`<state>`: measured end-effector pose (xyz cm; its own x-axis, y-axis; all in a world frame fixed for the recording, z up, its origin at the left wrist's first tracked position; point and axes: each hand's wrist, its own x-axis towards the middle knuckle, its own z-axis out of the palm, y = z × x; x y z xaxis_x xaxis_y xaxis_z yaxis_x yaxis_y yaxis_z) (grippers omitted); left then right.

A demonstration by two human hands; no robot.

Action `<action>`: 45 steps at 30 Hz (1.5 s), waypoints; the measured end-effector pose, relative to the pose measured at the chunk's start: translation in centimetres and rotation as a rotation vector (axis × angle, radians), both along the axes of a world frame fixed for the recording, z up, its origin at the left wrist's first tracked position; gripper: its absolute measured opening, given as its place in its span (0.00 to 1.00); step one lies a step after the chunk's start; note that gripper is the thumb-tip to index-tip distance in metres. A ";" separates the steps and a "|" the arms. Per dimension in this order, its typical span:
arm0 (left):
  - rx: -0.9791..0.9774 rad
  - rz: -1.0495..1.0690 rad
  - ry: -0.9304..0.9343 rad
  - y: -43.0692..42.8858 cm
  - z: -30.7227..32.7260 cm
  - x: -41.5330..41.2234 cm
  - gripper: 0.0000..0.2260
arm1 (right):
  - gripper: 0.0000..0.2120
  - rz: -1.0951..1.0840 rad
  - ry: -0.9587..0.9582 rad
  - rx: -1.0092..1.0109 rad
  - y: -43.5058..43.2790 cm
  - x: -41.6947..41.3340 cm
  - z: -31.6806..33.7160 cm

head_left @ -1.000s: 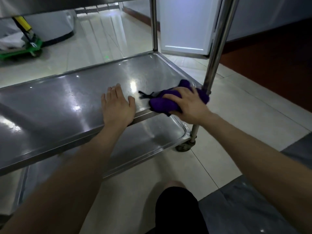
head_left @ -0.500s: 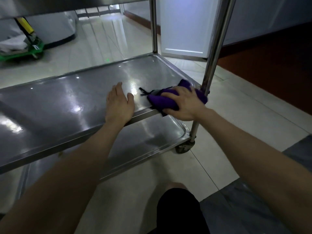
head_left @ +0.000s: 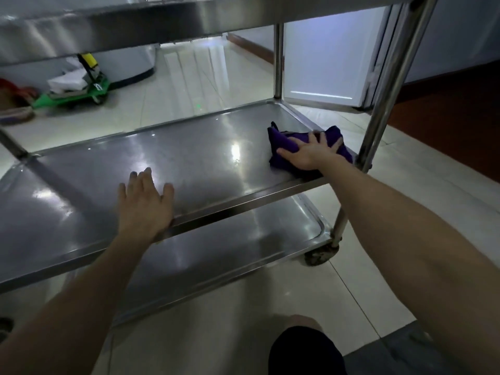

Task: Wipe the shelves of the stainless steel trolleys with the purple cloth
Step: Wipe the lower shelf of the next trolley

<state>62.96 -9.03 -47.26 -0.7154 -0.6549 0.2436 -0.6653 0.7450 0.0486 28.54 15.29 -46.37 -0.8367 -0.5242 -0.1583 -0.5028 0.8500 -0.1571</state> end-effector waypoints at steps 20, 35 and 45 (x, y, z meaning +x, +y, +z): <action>0.197 0.018 0.442 -0.5 0.5 1.7 0.30 | 0.37 0.397 0.023 -0.102 -3.0 6.3 -1.0; 0.110 0.167 0.371 -5.2 -0.1 8.0 0.32 | 0.43 0.372 -0.004 -0.007 -24.3 9.2 0.8; 0.294 0.122 0.741 -4.1 1.7 10.1 0.21 | 0.35 0.989 -0.196 -0.101 -14.5 20.5 0.9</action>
<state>73.06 -13.08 -45.60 -0.3548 -0.8288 0.4327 -0.4587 0.5575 0.6919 49.09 0.80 -45.49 0.0163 -0.9865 -0.1630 -0.9319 0.0442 -0.3601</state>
